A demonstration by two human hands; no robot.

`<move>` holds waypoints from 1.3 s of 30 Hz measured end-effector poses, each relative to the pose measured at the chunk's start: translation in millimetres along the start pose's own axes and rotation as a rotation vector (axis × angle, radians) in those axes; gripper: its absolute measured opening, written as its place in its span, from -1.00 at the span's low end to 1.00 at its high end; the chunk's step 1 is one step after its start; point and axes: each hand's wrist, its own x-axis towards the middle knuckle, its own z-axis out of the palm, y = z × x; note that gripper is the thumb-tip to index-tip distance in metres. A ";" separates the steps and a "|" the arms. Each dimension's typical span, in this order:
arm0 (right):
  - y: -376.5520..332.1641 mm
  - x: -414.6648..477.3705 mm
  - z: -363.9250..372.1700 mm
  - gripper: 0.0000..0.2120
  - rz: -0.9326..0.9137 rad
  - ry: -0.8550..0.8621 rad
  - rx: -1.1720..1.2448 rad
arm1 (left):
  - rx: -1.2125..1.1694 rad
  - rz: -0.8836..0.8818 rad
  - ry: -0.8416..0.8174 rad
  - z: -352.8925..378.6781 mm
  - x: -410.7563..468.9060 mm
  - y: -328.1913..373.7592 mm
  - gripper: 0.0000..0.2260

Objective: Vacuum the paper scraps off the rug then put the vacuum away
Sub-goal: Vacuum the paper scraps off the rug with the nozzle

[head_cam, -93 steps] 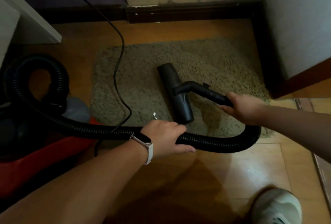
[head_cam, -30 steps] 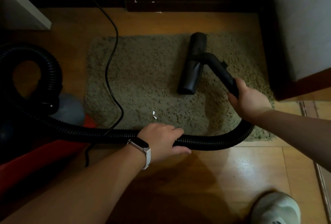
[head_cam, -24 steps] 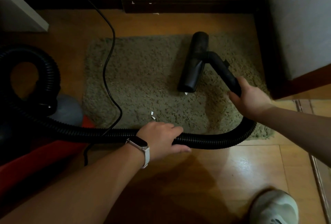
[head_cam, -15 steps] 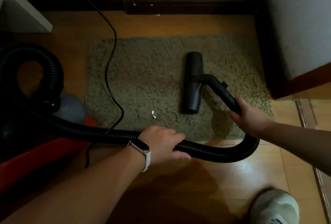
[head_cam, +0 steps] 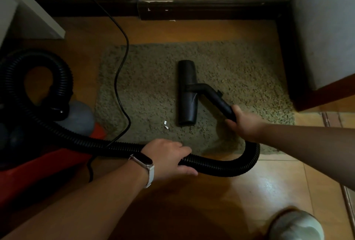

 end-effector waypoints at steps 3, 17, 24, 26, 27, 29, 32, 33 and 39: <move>-12.5 9.4 -1.7 -0.69 -0.059 -0.012 -0.021 | -0.008 -0.020 -0.015 -1.6 -4.3 -3.1 -0.40; 22.4 -24.2 -15.8 -0.69 -0.139 0.112 0.059 | -0.068 0.068 0.049 1.3 13.9 0.8 -0.48; 20.3 -38.9 1.9 -0.65 -0.191 0.085 -0.006 | -0.069 0.119 0.002 2.9 7.3 6.4 -0.46; 11.3 -33.7 4.9 -0.63 -0.240 0.068 -0.005 | -0.064 0.123 -0.008 3.1 1.0 6.3 -0.45; 6.8 -30.0 4.9 -0.61 -0.265 0.072 -0.012 | -0.057 0.120 -0.012 3.0 -1.9 5.8 -0.44; -3.8 -22.0 2.6 -0.58 -0.303 0.072 -0.046 | -0.053 0.102 -0.013 1.7 -7.6 4.4 -0.43; -23.1 -8.4 -1.8 -0.59 -0.376 0.026 -0.090 | -0.050 0.078 -0.019 0.0 -15.3 1.4 -0.43; -30.1 -3.5 -2.5 -0.60 -0.405 0.006 -0.098 | -0.050 0.071 -0.022 0.1 -17.7 0.7 -0.44; -63.8 21.9 -2.6 -0.54 -0.492 -0.090 -0.255 | -0.052 0.027 -0.014 2.4 -27.6 -3.4 -0.47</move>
